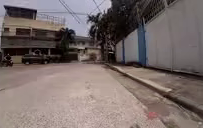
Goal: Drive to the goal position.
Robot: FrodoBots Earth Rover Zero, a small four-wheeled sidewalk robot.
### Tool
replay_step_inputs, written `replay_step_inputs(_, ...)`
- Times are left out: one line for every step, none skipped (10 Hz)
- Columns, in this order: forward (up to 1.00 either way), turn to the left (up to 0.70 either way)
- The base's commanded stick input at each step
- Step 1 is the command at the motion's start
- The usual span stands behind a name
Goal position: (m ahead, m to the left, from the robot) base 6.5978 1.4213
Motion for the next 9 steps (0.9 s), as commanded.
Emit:
replay_step_inputs(0.70, 0.00)
replay_step_inputs(0.70, 0.00)
replay_step_inputs(0.70, 0.00)
replay_step_inputs(0.70, 0.00)
replay_step_inputs(0.70, 0.00)
replay_step_inputs(0.70, 0.00)
replay_step_inputs(0.70, 0.00)
replay_step_inputs(0.70, 0.00)
replay_step_inputs(0.70, 0.00)
